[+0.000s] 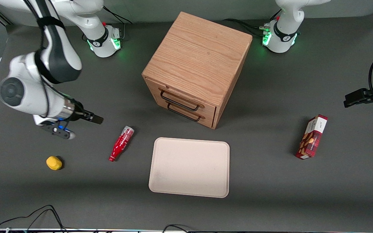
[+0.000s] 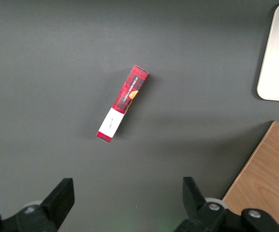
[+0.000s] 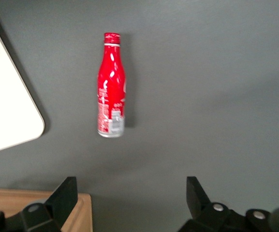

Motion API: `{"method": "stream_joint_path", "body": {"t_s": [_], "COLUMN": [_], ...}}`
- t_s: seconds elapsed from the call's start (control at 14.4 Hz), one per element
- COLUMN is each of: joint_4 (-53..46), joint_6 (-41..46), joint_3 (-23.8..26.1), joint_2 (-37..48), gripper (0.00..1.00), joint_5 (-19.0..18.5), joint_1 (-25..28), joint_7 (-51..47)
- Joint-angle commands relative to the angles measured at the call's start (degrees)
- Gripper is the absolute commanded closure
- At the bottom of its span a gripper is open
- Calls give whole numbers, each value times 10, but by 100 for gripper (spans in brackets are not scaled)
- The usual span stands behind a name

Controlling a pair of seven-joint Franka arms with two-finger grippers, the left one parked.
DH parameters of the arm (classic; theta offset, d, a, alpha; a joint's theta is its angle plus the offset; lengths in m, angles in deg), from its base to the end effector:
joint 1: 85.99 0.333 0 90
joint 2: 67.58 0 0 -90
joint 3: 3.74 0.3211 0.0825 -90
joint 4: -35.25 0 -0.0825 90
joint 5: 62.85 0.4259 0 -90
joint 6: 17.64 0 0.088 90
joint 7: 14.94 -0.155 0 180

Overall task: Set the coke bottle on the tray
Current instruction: 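Move the open right gripper down toward the red Coca-Cola bottle, then close the right gripper around the bottle's body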

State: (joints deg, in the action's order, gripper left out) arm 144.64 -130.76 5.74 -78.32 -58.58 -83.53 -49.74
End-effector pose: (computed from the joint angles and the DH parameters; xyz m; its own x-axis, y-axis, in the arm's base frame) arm 0.6045 0.1344 0.3281 0.8970 -0.4143 -0.1539 -0.4206 -0.9072 -0.0088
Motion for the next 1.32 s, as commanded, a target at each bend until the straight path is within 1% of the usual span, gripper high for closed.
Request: {"method": "stream_joint_path", "body": {"t_s": [0.0, 0.14, 0.35, 0.49, 0.56, 0.9, 1.25], "joint_4": [67, 81, 80, 75, 70, 24, 11], "joint_6": [-97, -147, -221, -256, -265, -288, -290], "joint_3": [11, 21, 22, 22, 22, 20, 17], "joint_2": [-11, -42, -104, -142, -154, -210, -223], "gripper": [0, 0, 0, 0, 0, 0, 0], "joint_5": [-35, -65, -121, -148, -155, -155, -155], "joint_1": [4, 5, 17, 17, 16, 15, 17], "joint_7": [-50, -84, -151, -170, -178, -209, -213]}}
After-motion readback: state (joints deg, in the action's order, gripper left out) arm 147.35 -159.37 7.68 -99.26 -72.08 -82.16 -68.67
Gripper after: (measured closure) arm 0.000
